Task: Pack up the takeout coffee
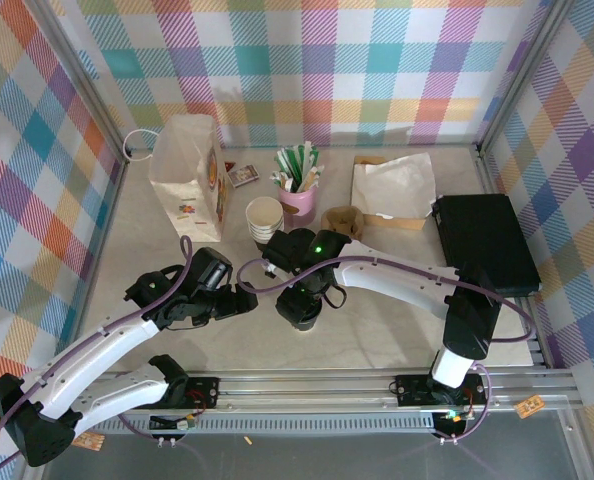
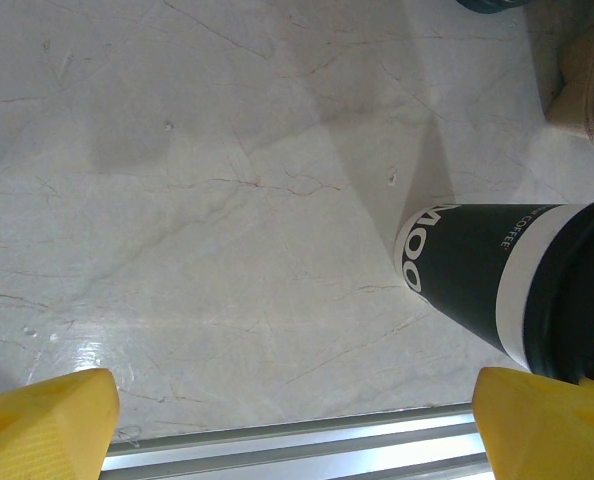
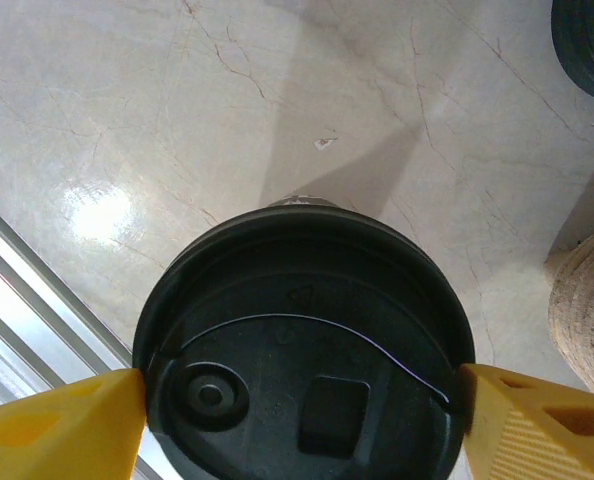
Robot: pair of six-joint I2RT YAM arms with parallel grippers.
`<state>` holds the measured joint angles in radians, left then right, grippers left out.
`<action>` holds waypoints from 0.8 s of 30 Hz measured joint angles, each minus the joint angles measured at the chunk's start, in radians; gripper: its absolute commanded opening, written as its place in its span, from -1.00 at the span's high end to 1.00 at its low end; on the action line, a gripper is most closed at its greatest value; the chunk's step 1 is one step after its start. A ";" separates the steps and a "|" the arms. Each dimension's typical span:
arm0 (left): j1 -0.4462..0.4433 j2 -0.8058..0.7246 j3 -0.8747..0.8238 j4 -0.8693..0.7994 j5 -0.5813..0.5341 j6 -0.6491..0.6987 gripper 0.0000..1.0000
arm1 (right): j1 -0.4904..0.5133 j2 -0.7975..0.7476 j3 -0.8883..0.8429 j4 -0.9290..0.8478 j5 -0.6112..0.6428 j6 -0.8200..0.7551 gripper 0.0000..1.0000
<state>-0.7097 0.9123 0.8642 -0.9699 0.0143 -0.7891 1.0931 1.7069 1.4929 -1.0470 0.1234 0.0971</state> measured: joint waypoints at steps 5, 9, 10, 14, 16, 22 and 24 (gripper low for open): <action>0.000 0.000 0.000 0.000 0.000 0.000 -0.82 | 0.000 0.000 -0.007 0.003 0.000 0.000 -0.69; 0.000 0.000 0.000 0.000 0.000 0.000 -0.82 | 0.000 0.000 -0.009 0.006 0.000 0.000 -0.76; 0.000 0.000 0.000 0.000 0.000 0.000 -0.82 | 0.000 0.000 -0.009 0.007 0.000 0.000 -0.79; 0.000 0.000 0.001 0.000 -0.005 0.000 -0.82 | 0.000 0.000 -0.008 0.006 0.000 0.001 -0.90; 0.000 0.000 0.004 -0.001 -0.011 0.000 -0.81 | 0.000 0.000 -0.003 0.005 0.000 0.003 -0.95; 0.000 0.000 0.037 0.009 -0.024 0.024 -0.64 | -0.013 -0.005 0.063 -0.022 0.000 0.020 -0.92; 0.000 0.001 0.040 0.032 -0.022 0.036 -0.51 | -0.021 -0.019 0.077 -0.025 -0.003 0.035 -0.83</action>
<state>-0.7097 0.9131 0.9043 -0.9375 -0.0078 -0.7532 1.0718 1.6878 1.5696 -1.0721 0.1207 0.1326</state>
